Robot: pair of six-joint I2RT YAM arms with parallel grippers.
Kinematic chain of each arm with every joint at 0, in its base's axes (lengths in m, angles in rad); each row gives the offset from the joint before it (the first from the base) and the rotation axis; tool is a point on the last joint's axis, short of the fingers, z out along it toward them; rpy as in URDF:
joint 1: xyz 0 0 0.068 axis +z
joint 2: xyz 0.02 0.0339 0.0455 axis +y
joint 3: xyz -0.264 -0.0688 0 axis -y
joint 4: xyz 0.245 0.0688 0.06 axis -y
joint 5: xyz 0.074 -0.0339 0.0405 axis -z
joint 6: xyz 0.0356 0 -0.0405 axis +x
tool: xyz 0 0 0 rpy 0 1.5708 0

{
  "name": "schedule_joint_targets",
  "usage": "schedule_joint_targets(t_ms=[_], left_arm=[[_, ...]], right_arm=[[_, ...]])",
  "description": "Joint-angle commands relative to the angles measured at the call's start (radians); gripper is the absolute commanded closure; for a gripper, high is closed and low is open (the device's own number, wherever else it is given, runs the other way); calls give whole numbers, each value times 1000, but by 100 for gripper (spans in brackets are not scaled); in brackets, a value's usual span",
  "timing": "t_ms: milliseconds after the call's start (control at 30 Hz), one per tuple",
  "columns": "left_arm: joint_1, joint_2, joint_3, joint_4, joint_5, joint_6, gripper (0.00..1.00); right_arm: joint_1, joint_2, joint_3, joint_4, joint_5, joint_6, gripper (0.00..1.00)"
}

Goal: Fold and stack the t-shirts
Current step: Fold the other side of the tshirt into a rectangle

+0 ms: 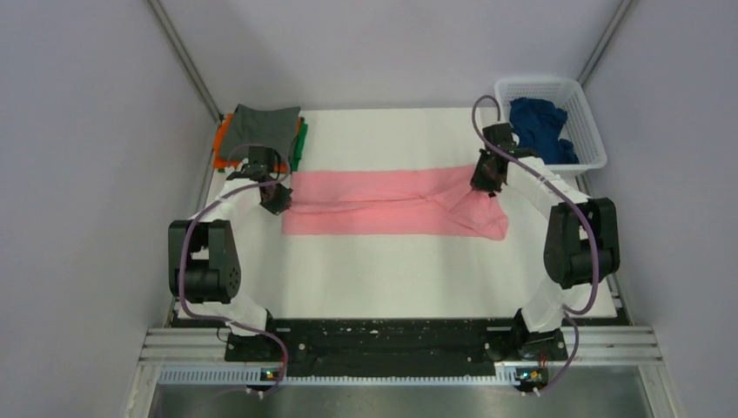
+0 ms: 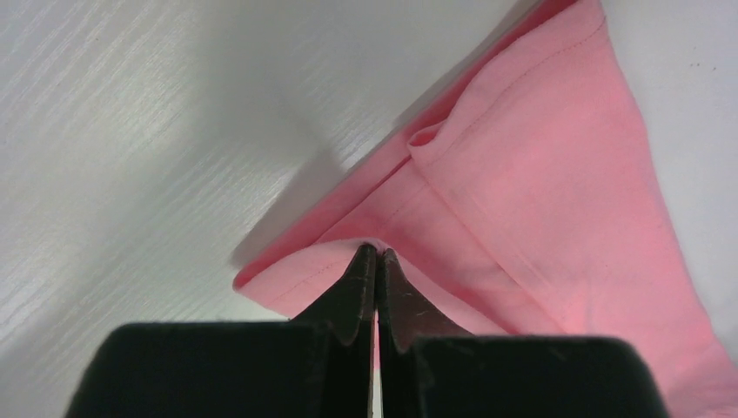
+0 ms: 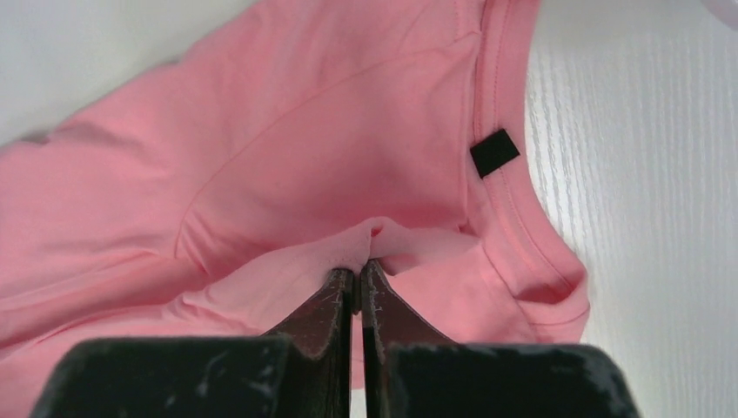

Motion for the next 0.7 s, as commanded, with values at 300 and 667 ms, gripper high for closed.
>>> schedule_joint_targets(t_ms=[300, 667], left_arm=[[10, -18, 42, 9, -22, 26, 100], [9, 136, 199, -47, -19, 71, 58]], right_arm=[[-21, -75, -24, 12, 14, -9, 100], [-25, 221, 285, -39, 8, 10, 74]])
